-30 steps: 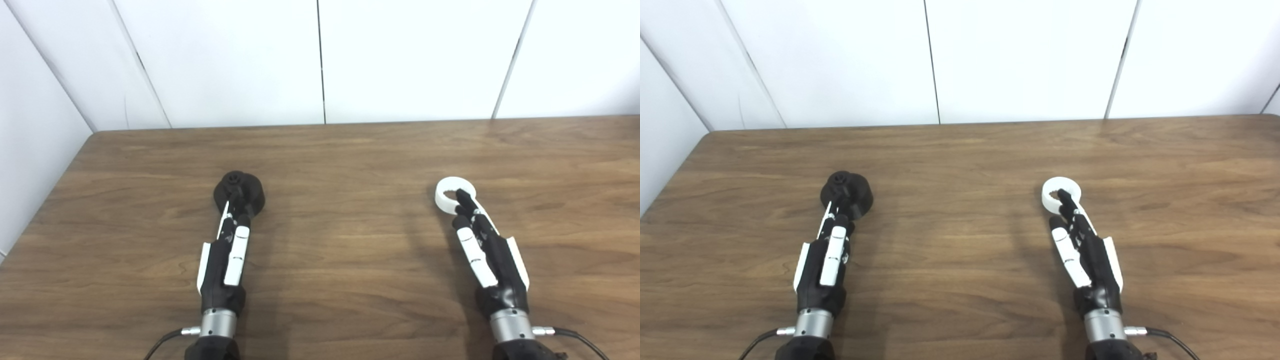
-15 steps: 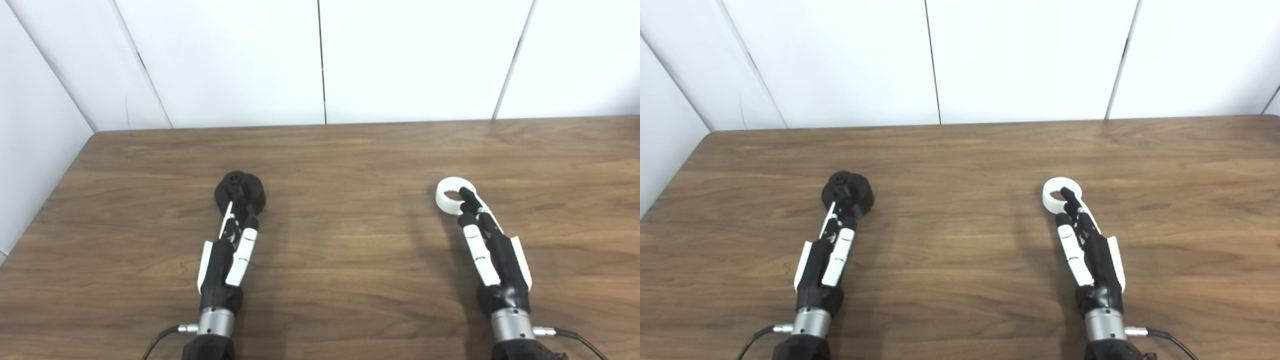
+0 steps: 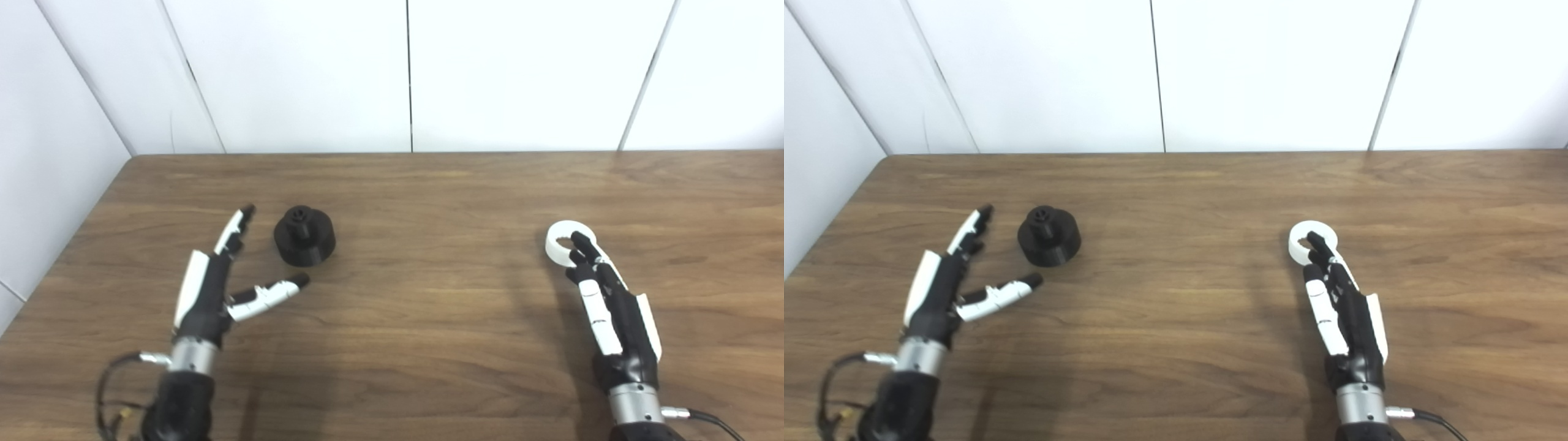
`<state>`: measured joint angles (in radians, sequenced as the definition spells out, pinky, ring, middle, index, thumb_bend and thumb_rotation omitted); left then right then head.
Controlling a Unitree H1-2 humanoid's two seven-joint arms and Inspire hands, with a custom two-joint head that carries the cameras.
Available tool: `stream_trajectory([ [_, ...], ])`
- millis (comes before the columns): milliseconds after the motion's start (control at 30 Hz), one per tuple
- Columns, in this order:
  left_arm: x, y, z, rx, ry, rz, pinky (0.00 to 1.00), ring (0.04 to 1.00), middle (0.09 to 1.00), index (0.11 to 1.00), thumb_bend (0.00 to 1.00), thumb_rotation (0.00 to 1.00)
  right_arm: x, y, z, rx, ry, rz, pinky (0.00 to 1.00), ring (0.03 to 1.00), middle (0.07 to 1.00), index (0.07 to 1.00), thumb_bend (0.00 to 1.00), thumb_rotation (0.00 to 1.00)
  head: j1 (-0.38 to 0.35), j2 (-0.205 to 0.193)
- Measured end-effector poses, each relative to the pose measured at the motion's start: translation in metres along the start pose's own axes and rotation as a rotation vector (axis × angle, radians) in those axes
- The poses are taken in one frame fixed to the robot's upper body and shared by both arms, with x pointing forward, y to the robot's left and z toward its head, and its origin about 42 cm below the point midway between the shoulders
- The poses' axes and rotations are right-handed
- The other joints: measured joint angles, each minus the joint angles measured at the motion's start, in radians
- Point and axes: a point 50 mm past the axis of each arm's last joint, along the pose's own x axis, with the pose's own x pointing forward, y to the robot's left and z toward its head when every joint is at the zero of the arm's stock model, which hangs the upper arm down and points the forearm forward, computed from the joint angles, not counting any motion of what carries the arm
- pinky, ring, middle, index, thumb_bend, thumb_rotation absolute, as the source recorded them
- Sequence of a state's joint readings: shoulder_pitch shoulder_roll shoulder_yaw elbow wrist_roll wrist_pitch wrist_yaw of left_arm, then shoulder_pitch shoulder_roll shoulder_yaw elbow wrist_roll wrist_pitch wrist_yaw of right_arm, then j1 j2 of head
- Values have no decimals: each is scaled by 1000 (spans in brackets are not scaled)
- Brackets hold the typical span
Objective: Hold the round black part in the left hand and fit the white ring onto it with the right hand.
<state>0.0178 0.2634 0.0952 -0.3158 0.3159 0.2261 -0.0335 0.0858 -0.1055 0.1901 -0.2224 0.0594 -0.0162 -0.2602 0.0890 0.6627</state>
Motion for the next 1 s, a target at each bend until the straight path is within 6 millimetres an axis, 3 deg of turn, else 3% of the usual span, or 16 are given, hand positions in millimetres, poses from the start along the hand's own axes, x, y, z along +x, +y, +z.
stream_trajectory([
  [267,27,16,0,252,43,-53,891,992,994,936,979,285,0,1,0,4,-1,7,912,939,937,869,560,795,5,-5],
  [500,61,23,0,455,66,-121,904,1000,983,898,996,278,1,1,0,4,-6,11,930,948,944,877,599,838,-3,-11],
  [1000,102,22,-5,610,85,-236,971,1000,990,859,1000,340,1,1,1,9,-21,4,934,949,943,878,603,866,-12,-11],
])
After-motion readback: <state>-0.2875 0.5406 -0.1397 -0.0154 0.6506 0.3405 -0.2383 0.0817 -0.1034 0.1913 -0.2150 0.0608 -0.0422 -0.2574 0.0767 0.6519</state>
